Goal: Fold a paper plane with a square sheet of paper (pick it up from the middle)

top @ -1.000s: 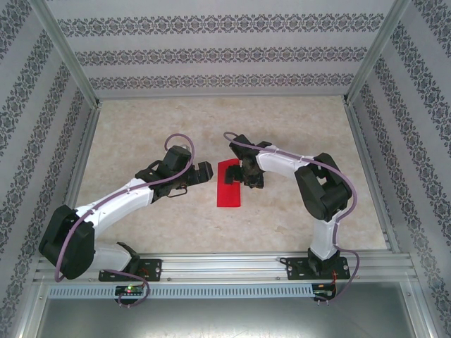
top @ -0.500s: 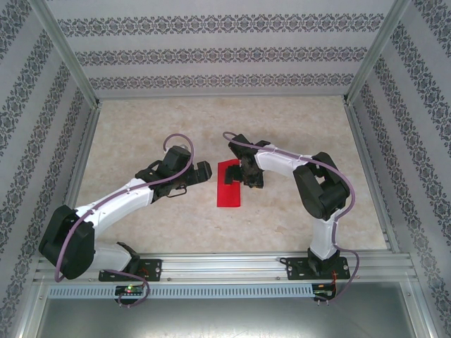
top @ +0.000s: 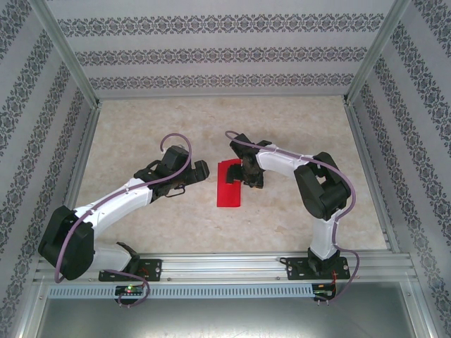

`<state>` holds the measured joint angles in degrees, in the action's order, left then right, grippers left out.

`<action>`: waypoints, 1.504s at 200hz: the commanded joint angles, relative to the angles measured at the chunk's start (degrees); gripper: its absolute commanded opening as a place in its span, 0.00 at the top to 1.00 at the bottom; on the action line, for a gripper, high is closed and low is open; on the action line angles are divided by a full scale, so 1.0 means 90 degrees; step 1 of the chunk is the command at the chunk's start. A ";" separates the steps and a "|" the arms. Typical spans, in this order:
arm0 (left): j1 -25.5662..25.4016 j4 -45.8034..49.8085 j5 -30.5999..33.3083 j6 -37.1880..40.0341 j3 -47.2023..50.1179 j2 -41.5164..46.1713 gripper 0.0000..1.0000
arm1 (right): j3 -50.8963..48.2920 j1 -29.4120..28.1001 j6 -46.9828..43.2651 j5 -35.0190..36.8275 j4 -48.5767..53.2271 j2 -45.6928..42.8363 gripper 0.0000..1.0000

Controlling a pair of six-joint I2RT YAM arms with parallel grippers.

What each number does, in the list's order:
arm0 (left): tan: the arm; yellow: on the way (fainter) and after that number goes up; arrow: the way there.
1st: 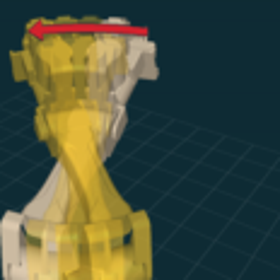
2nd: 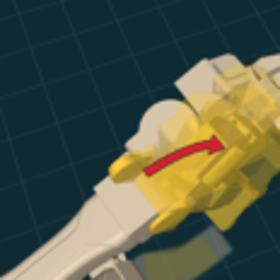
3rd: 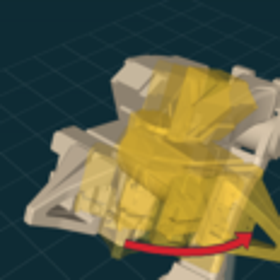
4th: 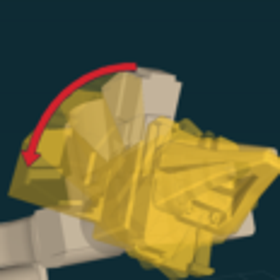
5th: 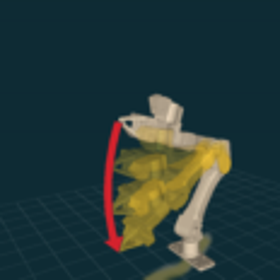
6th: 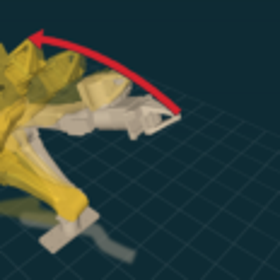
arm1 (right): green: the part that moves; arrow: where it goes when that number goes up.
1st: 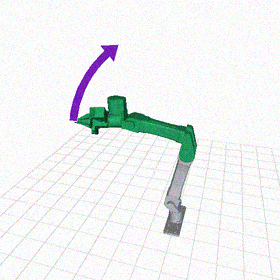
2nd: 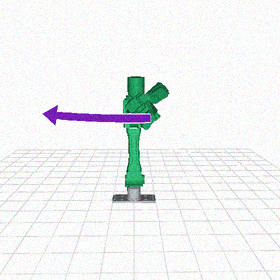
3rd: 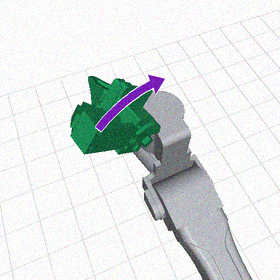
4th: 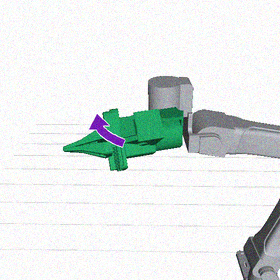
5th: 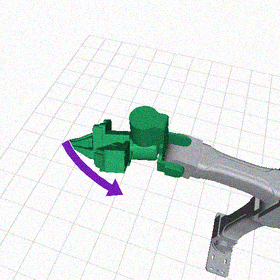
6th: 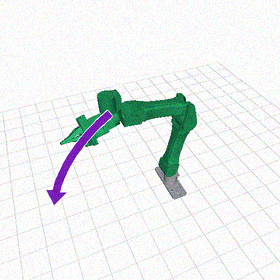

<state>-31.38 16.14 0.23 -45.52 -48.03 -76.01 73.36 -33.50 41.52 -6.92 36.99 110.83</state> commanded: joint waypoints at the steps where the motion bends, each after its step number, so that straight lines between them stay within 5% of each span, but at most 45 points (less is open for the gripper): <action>1: 0.0066 0.0140 0.0084 -0.0082 -0.0025 0.0116 0.00 | -0.0135 0.0040 -0.0221 -0.0115 0.0072 0.0183 0.15; 249: 0.0071 0.0026 -0.0198 -0.0038 -0.0074 -0.0019 0.02 | 0.0064 -0.0036 -0.0207 -0.0029 0.0314 0.0576 0.11; 274: 0.0074 -0.0159 -0.0371 -0.0049 -0.0044 -0.0076 0.11 | 0.0061 -0.0038 -0.0205 -0.0003 0.0333 0.0604 0.11; 301: 0.0069 -0.0163 -0.0481 -0.0102 -0.0139 -0.0293 0.42 | 0.0027 -0.0033 -0.0189 0.0026 0.0328 0.0615 0.12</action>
<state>-31.38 15.73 -2.83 -45.82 -48.03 -76.66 75.40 -33.63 39.03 -7.27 39.38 112.31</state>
